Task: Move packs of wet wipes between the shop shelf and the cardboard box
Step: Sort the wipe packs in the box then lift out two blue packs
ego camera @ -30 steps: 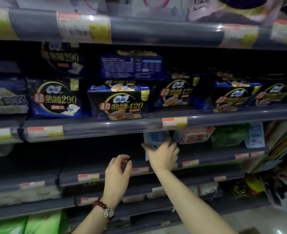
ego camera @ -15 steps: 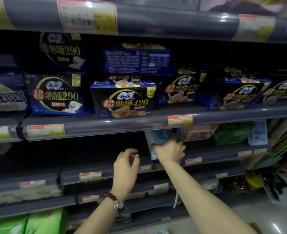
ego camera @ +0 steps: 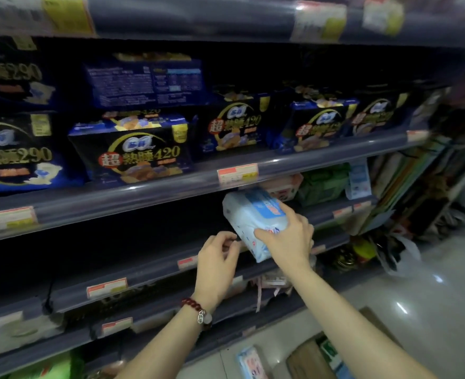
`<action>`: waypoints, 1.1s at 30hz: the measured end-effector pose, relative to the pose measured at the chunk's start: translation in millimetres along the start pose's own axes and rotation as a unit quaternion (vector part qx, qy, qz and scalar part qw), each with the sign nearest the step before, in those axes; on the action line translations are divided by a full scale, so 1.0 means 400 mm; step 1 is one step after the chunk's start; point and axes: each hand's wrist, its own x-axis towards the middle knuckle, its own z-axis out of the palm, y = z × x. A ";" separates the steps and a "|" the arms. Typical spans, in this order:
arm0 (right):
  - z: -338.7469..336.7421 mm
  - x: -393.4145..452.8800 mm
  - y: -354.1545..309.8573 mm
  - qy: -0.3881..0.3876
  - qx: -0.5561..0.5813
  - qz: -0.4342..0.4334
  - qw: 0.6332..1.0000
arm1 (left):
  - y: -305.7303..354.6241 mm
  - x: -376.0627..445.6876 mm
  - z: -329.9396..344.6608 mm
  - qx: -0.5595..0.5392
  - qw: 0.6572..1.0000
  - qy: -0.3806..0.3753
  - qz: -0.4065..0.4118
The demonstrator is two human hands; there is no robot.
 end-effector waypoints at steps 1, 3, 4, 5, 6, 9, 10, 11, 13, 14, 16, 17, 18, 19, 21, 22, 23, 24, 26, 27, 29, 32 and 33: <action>-0.022 -0.004 0.024 0.007 -0.003 -0.003 1.000 | 0.004 -0.004 0.021 0.001 1.000 -0.010 0.002; -0.062 -0.006 0.072 0.028 -0.002 -0.001 1.000 | 0.014 -0.009 0.063 0.010 0.999 -0.033 -0.001; -0.079 -0.004 0.096 0.039 0.004 0.002 0.999 | 0.019 -0.008 0.085 0.019 0.999 -0.044 -0.002; -0.096 -0.004 0.120 0.048 0.011 0.011 0.999 | 0.026 -0.007 0.107 0.027 0.998 -0.059 0.000; -0.112 -0.004 0.143 0.058 0.020 0.019 0.998 | 0.036 -0.008 0.127 0.031 0.997 -0.075 0.002; -0.159 -0.003 0.201 0.102 0.046 0.046 0.993 | 0.054 0.001 0.198 0.047 0.990 -0.133 0.016; -0.172 -0.005 0.218 0.120 0.052 0.055 0.990 | 0.058 0.004 0.224 0.051 0.987 -0.150 0.019; -0.183 -0.007 0.236 0.138 0.055 0.066 0.987 | 0.061 0.007 0.251 0.052 0.985 -0.165 0.027; -0.202 -0.019 0.272 0.166 0.064 0.092 0.980 | 0.072 0.007 0.300 0.050 0.978 -0.199 0.047; -0.208 -0.027 0.290 0.177 0.071 0.105 0.976 | 0.079 0.006 0.323 0.047 0.973 -0.219 0.058; -0.212 -0.047 0.321 0.201 0.072 0.132 0.968 | 0.083 0.001 0.365 0.048 0.962 -0.254 0.089; -0.210 -0.058 0.338 0.213 0.068 0.149 0.963 | 0.081 -0.001 0.386 0.052 0.956 -0.270 0.105; -0.206 -0.070 0.357 0.228 0.067 0.168 0.957 | 0.077 -0.006 0.406 0.056 0.948 -0.289 0.119; -0.202 -0.082 0.378 0.243 0.067 0.186 0.950 | 0.070 -0.013 0.427 0.057 0.940 -0.307 0.136; -0.192 -0.103 0.423 0.270 0.061 0.216 0.936 | 0.044 -0.029 0.469 0.058 0.927 -0.331 0.164; -0.188 -0.112 0.449 0.281 0.057 0.232 0.929 | 0.024 -0.039 0.493 0.063 0.922 -0.341 0.174; -0.181 -0.122 0.479 0.292 0.055 0.247 0.922 | -0.002 -0.050 0.519 0.070 0.916 -0.350 0.184; -0.174 -0.134 0.512 0.302 0.051 0.258 0.916 | -0.031 -0.062 0.548 0.074 0.910 -0.361 0.189; -0.154 -0.155 0.590 0.319 0.040 0.272 0.907 | -0.101 -0.089 0.615 0.078 0.902 -0.381 0.188; -0.143 -0.162 0.634 0.327 0.032 0.278 0.903 | -0.138 -0.103 0.653 0.081 0.898 -0.389 0.189; -0.116 -0.173 0.726 0.341 0.026 0.291 0.894 | -0.220 -0.136 0.732 0.084 0.892 -0.399 0.196; -0.070 -0.185 0.853 0.358 0.018 0.290 0.887 | -0.348 -0.183 0.838 0.082 0.888 -0.411 0.186; -0.046 -0.189 0.902 0.363 0.015 0.286 0.887 | -0.402 -0.204 0.877 0.086 0.886 -0.417 0.186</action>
